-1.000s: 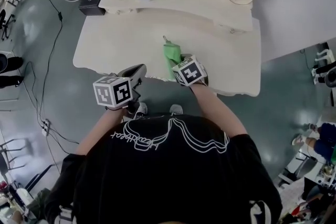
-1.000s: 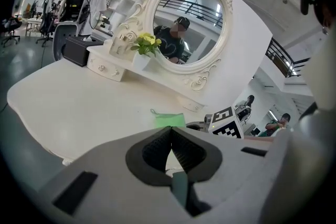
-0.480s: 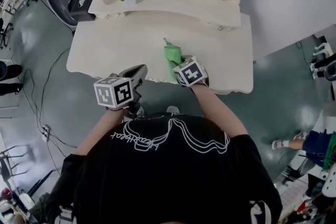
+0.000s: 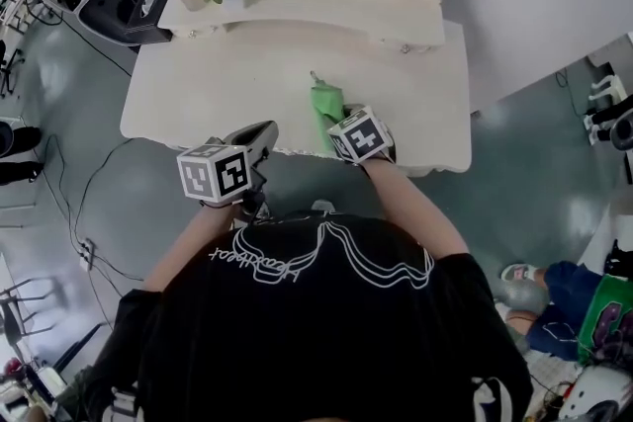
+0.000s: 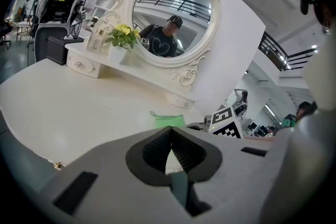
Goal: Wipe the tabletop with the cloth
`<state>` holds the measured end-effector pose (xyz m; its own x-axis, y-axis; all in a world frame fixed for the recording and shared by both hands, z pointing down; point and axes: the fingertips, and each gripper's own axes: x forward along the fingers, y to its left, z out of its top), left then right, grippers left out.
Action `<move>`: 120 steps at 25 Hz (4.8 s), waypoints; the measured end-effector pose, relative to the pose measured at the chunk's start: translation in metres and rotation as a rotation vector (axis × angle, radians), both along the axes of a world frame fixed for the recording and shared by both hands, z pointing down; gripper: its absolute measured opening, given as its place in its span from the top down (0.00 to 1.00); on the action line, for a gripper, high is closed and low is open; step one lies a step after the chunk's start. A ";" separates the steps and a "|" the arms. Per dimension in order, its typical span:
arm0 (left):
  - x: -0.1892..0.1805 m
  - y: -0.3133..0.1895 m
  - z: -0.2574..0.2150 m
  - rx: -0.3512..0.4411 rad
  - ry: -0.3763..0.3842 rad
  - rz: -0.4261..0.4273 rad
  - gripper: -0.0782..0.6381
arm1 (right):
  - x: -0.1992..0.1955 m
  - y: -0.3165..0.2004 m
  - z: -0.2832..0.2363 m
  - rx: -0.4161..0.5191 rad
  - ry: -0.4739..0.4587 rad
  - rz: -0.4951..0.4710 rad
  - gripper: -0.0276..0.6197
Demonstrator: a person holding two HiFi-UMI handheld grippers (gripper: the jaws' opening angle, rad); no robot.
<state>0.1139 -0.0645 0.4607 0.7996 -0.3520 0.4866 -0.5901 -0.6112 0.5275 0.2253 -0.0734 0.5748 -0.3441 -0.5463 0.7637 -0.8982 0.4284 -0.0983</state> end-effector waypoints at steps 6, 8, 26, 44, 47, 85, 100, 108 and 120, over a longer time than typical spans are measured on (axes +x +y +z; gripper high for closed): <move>0.014 0.005 0.000 0.007 0.000 0.018 0.89 | 0.017 0.008 0.000 0.003 -0.001 0.017 0.87; 0.020 0.007 0.000 0.009 0.002 0.023 0.89 | 0.023 0.011 0.000 0.004 0.001 0.021 0.87; 0.051 0.025 0.016 -0.011 -0.003 0.065 0.89 | 0.082 0.047 -0.001 0.006 0.005 0.097 0.87; 0.109 0.040 0.029 -0.035 0.009 0.178 0.89 | 0.154 0.096 -0.001 -0.001 -0.011 0.241 0.87; 0.117 0.043 0.030 -0.040 0.013 0.195 0.89 | 0.168 0.106 0.000 -0.003 -0.007 0.268 0.87; 0.137 0.034 0.027 -0.054 0.068 0.280 0.89 | 0.336 0.198 0.001 -0.062 0.162 0.694 0.87; 0.071 0.023 -0.053 0.093 0.127 0.301 0.89 | 0.206 0.143 -0.122 0.270 -0.081 0.606 0.87; 0.034 0.035 -0.105 0.122 0.241 0.295 0.89 | 0.075 0.115 -0.237 0.581 -0.359 0.404 0.87; -0.012 0.051 -0.147 0.202 0.333 0.297 0.89 | -0.029 0.118 -0.273 0.634 -0.486 0.231 0.87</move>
<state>0.1024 -0.0133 0.3136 0.9804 -0.1459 0.1327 -0.1938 -0.8373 0.5113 0.1966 0.0444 0.3020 -0.3825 -0.9202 0.0829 -0.8901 0.3429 -0.3004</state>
